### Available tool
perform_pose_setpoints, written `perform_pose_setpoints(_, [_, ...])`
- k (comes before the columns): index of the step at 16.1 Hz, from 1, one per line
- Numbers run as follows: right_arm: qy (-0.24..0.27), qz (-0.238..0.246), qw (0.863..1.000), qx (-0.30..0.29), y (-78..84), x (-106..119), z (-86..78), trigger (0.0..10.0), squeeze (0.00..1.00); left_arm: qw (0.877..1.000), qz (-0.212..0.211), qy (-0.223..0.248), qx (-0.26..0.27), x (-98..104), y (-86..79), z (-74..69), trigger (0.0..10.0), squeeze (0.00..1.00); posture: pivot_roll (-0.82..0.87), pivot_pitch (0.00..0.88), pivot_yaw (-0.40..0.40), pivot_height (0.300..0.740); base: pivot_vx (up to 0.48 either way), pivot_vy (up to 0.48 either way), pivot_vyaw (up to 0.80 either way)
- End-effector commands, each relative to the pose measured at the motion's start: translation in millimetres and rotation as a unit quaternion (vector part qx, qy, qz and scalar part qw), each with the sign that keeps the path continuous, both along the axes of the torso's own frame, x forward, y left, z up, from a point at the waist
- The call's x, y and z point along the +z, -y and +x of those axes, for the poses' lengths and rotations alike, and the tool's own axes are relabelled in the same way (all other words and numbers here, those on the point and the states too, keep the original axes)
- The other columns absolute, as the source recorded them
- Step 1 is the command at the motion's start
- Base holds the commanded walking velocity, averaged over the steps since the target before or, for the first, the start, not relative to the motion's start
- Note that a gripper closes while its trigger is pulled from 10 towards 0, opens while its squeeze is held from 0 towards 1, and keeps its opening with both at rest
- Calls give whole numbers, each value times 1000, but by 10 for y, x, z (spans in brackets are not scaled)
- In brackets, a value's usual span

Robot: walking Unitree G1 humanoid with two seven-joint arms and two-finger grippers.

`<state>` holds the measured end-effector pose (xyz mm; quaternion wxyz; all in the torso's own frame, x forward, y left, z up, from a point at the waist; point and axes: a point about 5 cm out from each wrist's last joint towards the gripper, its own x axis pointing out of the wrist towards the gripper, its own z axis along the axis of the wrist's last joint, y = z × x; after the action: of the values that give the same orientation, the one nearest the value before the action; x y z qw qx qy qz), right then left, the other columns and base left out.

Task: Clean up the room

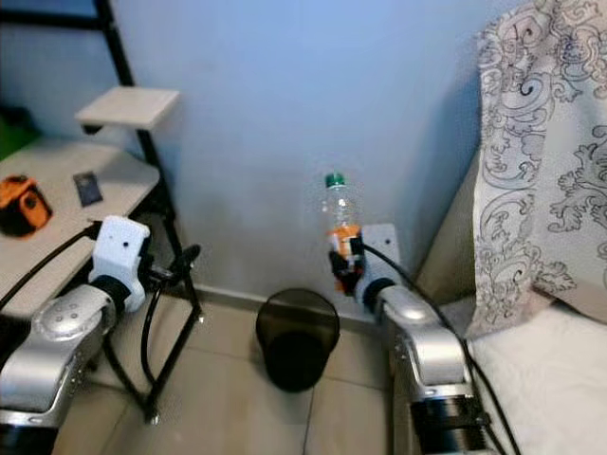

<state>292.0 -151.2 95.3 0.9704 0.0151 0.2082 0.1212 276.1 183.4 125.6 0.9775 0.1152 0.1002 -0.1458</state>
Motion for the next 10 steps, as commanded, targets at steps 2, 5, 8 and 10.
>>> perform_pose_setpoints(2, [9,-15,1000,-12,116,35,18,10000,0,1000,-2,2,-21,12,69,-5,10000,0,40,0,6,740,375,0,0])
perform_pose_setpoints(5, [9,-34,999,5,170,36,35,10000,0,1000,-2,1,-28,7,67,-13,10000,0,35,0,8,740,375,0,0])
perform_pose_setpoints(8, [3,-55,998,41,181,28,99,10000,0,999,0,0,-32,2,70,-11,10000,0,47,0,-2,740,368,0,0])
perform_pose_setpoints(10, [-28,-111,989,89,183,-110,204,10000,0,996,16,-14,-89,-19,121,-41,10000,0,50,0,-2,740,139,0,0])
